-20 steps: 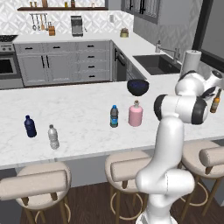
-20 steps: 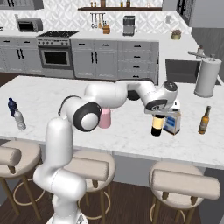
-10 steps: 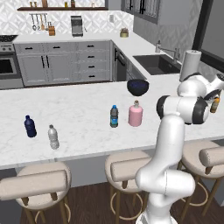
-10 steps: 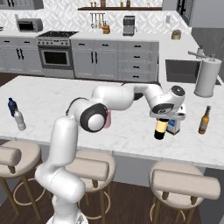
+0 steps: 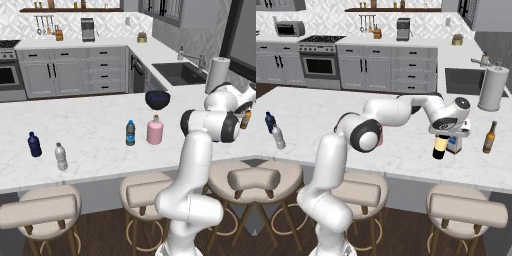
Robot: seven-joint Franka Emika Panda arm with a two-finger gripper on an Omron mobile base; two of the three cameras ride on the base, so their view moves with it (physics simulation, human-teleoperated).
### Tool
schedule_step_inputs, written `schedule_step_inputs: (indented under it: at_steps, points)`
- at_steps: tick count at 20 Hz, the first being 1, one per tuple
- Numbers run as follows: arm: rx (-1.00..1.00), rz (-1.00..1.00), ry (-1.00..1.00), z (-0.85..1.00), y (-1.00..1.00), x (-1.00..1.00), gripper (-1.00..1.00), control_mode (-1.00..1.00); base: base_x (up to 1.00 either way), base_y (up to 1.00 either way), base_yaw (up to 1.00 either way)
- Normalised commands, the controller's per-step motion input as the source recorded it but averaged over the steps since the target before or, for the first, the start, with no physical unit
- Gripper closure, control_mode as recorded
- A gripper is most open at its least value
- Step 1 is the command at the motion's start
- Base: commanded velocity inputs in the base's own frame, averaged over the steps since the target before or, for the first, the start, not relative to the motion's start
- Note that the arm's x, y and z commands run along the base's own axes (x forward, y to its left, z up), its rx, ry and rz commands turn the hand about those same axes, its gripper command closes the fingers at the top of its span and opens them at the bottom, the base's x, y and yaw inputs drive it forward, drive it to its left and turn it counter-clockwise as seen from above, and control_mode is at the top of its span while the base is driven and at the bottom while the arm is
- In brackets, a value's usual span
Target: Move the plastic bottles in the middle to the plastics group, and the glass bottles in the middle to the glass group.
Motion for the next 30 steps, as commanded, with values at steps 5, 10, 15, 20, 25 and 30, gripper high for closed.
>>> schedule_step_inputs:
  at_steps: [5, 10, 15, 20, 25, 30]
  points:
    - [-0.01, 0.0, 0.0, 0.0, 0.1, 0.0, -1.0, -1.0, 0.0, 0.0, 0.0]
    - [-0.09, 0.0, 0.01, 0.16, 0.14, 0.0, -1.0, -1.0, 0.0, 0.0, 0.0]
    - [-0.07, 0.0, 0.01, 0.16, 0.1, 0.0, -1.0, -1.0, 0.0, 0.0, 0.0]
    - [-0.02, 0.0, -0.02, 0.37, 0.12, -0.16, -1.0, -1.0, 0.0, 0.0, 0.0]
    - [-0.01, 0.0, -0.1, 0.62, 0.3, -0.53, -1.0, -1.0, 0.0, 0.0, 0.0]
    - [-0.03, 0.0, -0.02, 0.56, 0.42, -0.44, -1.0, -1.0, 0.0, 0.0, 0.0]
